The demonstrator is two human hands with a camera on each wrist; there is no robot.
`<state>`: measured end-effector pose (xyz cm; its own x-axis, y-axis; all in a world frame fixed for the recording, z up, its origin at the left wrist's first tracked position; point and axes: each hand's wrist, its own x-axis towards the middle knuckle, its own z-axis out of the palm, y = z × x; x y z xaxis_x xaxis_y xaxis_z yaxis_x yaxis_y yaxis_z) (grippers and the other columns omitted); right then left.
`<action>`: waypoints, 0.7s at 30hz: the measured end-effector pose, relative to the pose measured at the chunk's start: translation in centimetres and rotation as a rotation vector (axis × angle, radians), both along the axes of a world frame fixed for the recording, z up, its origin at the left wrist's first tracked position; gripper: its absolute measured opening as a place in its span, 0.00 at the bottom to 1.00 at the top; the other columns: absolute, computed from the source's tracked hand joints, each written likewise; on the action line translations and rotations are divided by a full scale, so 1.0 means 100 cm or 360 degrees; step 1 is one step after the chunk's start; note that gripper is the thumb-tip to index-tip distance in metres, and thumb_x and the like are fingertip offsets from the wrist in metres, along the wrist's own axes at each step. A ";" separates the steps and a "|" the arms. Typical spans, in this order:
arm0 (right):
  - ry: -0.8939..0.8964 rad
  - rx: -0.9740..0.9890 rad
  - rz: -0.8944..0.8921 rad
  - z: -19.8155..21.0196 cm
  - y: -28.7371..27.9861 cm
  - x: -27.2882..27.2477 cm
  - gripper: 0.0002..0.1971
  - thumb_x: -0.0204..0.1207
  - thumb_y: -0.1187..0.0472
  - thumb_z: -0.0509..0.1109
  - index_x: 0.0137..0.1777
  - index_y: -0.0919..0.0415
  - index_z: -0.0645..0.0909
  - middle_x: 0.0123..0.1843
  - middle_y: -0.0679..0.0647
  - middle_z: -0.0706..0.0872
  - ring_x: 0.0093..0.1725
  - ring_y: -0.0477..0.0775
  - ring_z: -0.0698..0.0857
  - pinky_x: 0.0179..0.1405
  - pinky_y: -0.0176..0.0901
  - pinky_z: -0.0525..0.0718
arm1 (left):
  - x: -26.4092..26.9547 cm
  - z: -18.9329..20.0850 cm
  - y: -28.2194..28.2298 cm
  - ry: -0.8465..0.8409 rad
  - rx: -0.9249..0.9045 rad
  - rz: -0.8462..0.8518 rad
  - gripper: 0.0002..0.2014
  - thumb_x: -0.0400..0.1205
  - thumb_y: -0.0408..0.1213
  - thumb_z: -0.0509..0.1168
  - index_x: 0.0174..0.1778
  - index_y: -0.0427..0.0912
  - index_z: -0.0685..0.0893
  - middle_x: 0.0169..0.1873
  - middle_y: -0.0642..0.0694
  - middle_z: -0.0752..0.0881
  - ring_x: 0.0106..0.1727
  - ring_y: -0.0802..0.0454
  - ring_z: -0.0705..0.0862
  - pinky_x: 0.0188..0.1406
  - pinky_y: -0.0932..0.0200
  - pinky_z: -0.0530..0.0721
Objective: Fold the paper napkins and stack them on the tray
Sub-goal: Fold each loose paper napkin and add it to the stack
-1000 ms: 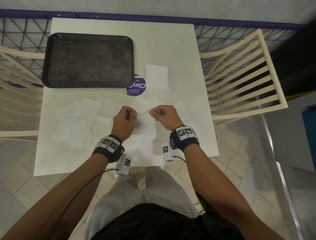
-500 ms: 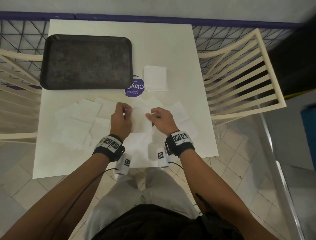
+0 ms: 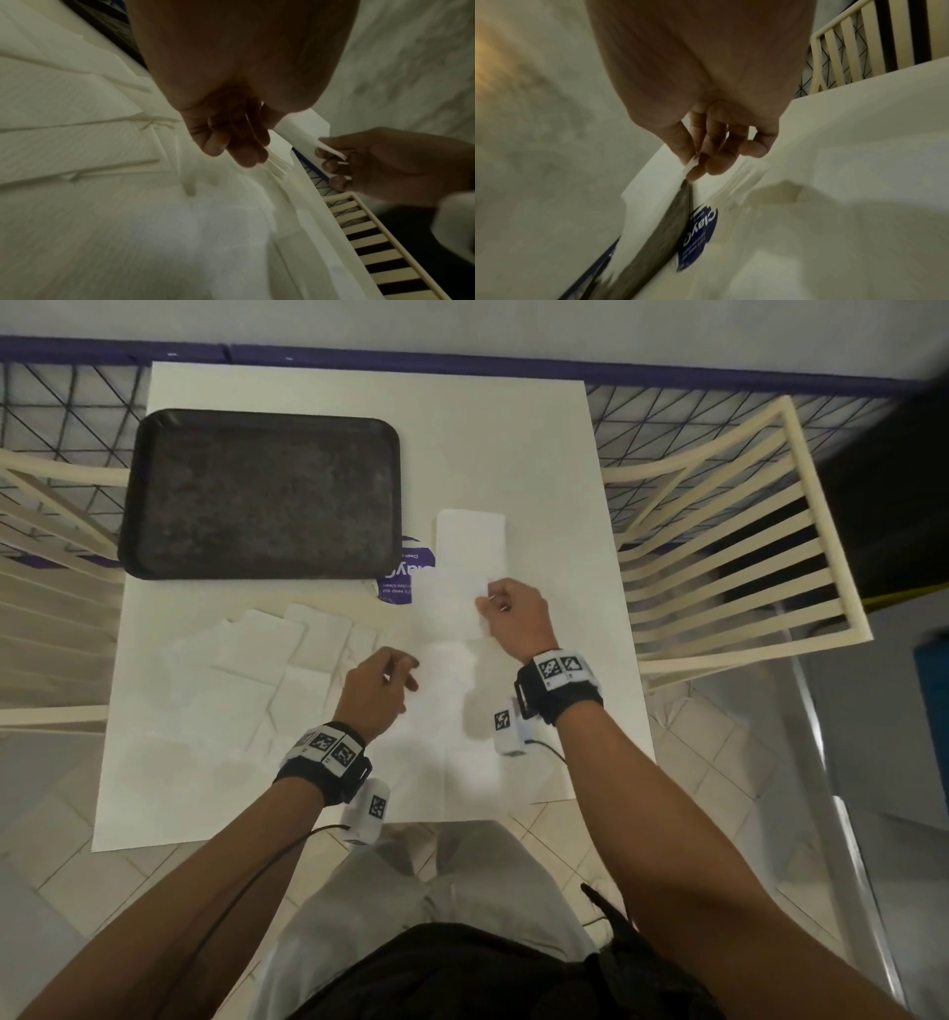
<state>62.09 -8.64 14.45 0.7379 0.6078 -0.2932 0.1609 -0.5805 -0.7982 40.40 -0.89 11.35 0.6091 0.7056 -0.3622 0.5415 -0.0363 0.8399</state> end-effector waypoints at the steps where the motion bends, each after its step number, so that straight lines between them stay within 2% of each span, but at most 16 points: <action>1: -0.0020 0.0007 -0.0026 0.001 0.007 0.012 0.10 0.79 0.59 0.74 0.57 0.61 0.87 0.46 0.54 0.89 0.47 0.52 0.86 0.57 0.43 0.84 | -0.001 -0.004 0.000 0.0048 -0.0032 -0.0040 0.08 0.91 0.38 0.61 0.53 0.44 0.86 0.40 0.48 0.92 0.31 0.44 0.87 0.30 0.68 0.82; 4: -0.0056 -0.0005 -0.0084 0.001 0.028 0.043 0.10 0.80 0.58 0.73 0.59 0.60 0.86 0.45 0.52 0.87 0.46 0.52 0.85 0.55 0.41 0.84 | -0.003 -0.013 -0.001 0.0183 -0.0098 -0.0122 0.07 0.89 0.38 0.62 0.52 0.47 0.86 0.39 0.52 0.92 0.35 0.44 0.89 0.35 0.63 0.84; 6: -0.0089 -0.0043 -0.0105 -0.002 0.040 0.060 0.11 0.81 0.58 0.72 0.59 0.60 0.86 0.46 0.52 0.87 0.45 0.52 0.85 0.55 0.40 0.84 | -0.003 -0.020 -0.001 0.0254 -0.0115 -0.0167 0.07 0.89 0.38 0.62 0.51 0.50 0.86 0.40 0.53 0.92 0.38 0.47 0.89 0.40 0.57 0.87; 8: -0.0102 -0.0089 -0.0123 -0.008 0.052 0.074 0.11 0.80 0.58 0.72 0.60 0.60 0.86 0.47 0.52 0.89 0.46 0.51 0.86 0.55 0.38 0.83 | -0.004 -0.026 0.000 0.0329 -0.0107 -0.0224 0.07 0.88 0.38 0.63 0.51 0.51 0.86 0.40 0.54 0.92 0.42 0.52 0.90 0.44 0.56 0.86; 10: -0.0116 -0.0147 -0.0114 -0.013 0.061 0.083 0.11 0.81 0.58 0.71 0.60 0.60 0.86 0.48 0.53 0.89 0.46 0.49 0.84 0.45 0.27 0.76 | -0.004 -0.031 0.000 0.0400 -0.0092 -0.0273 0.07 0.88 0.38 0.63 0.51 0.51 0.86 0.40 0.55 0.92 0.45 0.55 0.89 0.44 0.59 0.83; 12: -0.0131 -0.0195 -0.0109 -0.017 0.068 0.090 0.11 0.81 0.59 0.70 0.60 0.60 0.86 0.50 0.54 0.89 0.46 0.48 0.81 0.41 0.22 0.68 | -0.003 -0.034 0.000 0.0465 -0.0073 -0.0292 0.06 0.88 0.38 0.63 0.52 0.50 0.87 0.41 0.56 0.92 0.47 0.56 0.88 0.46 0.61 0.81; 18: -0.0178 -0.0268 -0.0076 -0.028 0.080 0.096 0.10 0.81 0.60 0.70 0.58 0.61 0.86 0.54 0.56 0.91 0.47 0.49 0.83 0.40 0.23 0.68 | -0.001 -0.039 0.001 0.0502 -0.0030 -0.0287 0.06 0.87 0.37 0.65 0.52 0.51 0.87 0.41 0.57 0.91 0.48 0.56 0.89 0.53 0.59 0.83; 21: -0.0215 -0.0285 -0.0046 -0.031 0.080 0.096 0.10 0.81 0.60 0.70 0.58 0.61 0.87 0.55 0.54 0.90 0.53 0.51 0.85 0.46 0.31 0.73 | 0.001 -0.040 0.002 0.0518 -0.0045 -0.0286 0.06 0.87 0.37 0.66 0.52 0.52 0.87 0.40 0.57 0.91 0.49 0.55 0.89 0.56 0.56 0.85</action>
<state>71.68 -0.61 11.36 0.7943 0.5329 -0.2917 0.2406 -0.7169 -0.6544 40.45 -0.69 7.39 0.5723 0.5847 -0.5750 0.7674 -0.1346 0.6269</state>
